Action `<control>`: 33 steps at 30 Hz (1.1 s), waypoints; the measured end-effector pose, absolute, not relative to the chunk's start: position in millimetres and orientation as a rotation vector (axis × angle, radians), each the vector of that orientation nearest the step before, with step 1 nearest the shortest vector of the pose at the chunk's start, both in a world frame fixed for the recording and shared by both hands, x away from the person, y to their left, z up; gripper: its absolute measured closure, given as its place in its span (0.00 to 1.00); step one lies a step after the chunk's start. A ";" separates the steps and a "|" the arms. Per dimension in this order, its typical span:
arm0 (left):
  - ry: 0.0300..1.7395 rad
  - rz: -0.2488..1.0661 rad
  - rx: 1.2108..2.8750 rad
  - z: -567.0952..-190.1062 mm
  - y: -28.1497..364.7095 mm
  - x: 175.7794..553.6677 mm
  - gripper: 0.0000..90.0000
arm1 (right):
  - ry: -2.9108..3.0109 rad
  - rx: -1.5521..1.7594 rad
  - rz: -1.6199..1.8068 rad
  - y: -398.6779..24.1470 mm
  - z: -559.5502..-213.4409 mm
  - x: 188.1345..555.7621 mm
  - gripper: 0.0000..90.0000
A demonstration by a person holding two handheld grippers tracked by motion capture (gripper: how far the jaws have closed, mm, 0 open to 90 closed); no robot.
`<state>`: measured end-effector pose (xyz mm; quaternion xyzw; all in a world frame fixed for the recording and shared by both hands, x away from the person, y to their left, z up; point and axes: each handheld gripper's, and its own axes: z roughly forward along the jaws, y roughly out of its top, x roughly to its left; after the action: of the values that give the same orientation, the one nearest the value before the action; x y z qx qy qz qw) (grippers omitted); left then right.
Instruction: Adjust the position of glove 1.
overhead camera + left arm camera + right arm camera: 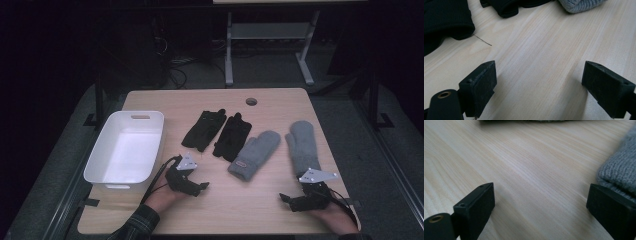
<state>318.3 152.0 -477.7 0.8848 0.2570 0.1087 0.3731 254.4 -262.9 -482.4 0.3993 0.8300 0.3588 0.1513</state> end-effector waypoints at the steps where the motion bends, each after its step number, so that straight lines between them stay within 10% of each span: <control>1: 0.657 0.278 2.267 -477.7 151.9 318.4 0.13 | 2.383 1.146 1.030 -262.9 -482.4 254.4 0.09; 10: 0.664 0.267 2.312 -472.0 146.6 319.3 0.18 | 2.385 1.143 1.031 -263.2 -482.4 254.2 0.09; 21: 0.633 0.161 2.283 -452.7 130.5 329.0 0.99 | 2.388 1.142 1.032 -263.0 -482.4 254.2 0.09; 33: 0.520 0.150 2.261 -429.6 81.5 345.5 0.99 | 2.391 1.139 1.033 -262.9 -482.4 254.1 0.09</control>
<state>345.5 81.5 -429.6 0.8926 0.2053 0.0593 0.3970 254.1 -262.9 -482.4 0.3963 0.8316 0.3594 0.1486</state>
